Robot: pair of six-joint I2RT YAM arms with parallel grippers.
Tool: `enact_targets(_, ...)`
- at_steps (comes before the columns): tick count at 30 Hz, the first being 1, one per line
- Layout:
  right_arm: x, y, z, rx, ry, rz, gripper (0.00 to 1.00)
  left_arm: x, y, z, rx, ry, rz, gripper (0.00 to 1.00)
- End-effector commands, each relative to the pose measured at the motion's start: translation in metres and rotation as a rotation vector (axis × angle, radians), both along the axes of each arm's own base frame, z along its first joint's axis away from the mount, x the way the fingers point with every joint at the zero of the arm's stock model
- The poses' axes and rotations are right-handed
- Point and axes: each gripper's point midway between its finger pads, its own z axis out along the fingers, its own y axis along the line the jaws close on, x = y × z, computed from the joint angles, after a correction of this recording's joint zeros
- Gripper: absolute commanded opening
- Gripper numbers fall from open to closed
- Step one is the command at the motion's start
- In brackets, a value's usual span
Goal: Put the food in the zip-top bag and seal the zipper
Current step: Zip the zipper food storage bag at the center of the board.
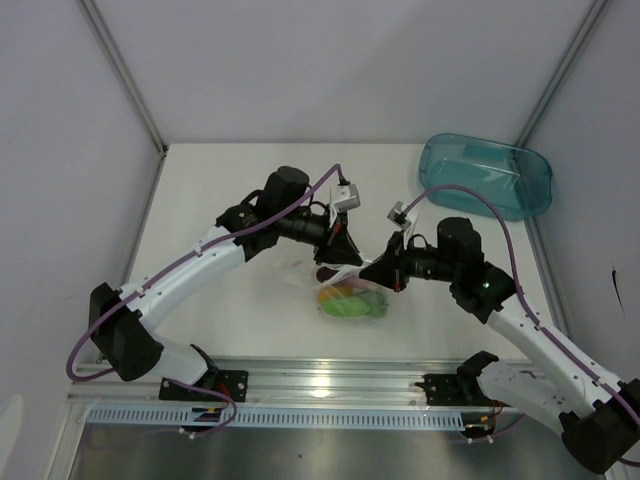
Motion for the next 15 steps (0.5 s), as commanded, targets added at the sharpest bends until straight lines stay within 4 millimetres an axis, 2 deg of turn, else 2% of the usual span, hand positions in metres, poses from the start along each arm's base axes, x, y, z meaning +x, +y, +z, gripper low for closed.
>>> enact_targets(1, 0.013, -0.011, 0.020, 0.066, -0.067, -0.111, 0.00, 0.001, 0.011, 0.021, -0.042, -0.047, 0.027, 0.01)
enact_targets(3, 0.017, -0.018, 0.029, 0.100, -0.083, -0.156, 0.00, -0.004, 0.014, 0.017, -0.040, -0.034, 0.021, 0.01)
enact_targets(6, 0.021, -0.023, 0.032, 0.124, -0.083, -0.205, 0.00, -0.007, 0.017, 0.013, -0.032, -0.019, 0.030, 0.03)
enact_targets(12, 0.025, -0.029, 0.028, 0.110, -0.073, -0.255, 0.00, -0.022, 0.023, 0.022, -0.066, -0.006, -0.003, 0.06)
enact_targets(15, 0.027, -0.031, 0.028, 0.115, -0.070, -0.272, 0.00, -0.026, 0.026, 0.020, -0.064, 0.001, -0.006, 0.06)
